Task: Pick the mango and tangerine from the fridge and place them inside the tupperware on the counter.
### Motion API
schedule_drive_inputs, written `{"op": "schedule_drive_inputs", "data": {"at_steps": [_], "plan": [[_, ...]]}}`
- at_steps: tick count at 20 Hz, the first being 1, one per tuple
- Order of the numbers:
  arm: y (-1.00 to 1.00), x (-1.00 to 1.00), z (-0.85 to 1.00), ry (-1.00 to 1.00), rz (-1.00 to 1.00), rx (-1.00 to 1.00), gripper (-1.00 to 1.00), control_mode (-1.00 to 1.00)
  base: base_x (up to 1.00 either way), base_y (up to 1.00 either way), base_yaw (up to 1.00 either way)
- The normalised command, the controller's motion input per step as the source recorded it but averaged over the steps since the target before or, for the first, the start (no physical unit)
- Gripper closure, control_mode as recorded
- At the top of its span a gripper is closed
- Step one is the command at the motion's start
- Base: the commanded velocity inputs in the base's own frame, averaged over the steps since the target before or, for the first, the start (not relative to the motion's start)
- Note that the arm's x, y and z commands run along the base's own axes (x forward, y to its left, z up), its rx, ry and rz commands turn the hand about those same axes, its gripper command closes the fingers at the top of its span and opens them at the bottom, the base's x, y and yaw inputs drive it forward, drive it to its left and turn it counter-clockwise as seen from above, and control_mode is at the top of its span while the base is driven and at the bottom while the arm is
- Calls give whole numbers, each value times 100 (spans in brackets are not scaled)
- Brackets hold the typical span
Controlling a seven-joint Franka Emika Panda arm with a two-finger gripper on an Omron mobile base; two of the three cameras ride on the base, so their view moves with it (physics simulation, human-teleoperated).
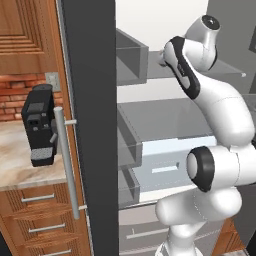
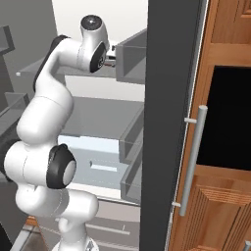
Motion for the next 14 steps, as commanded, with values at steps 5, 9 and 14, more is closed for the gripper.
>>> {"op": "schedule_drive_inputs", "data": {"at_steps": [5,9,14], "plan": [[0,58,0,-2,0,0,-100,-100,0,0,0],[0,58,0,0,0,0,-100,-100,0,0,0],[-4,52,0,0,0,0,-100,-100,0,0,0]]}}
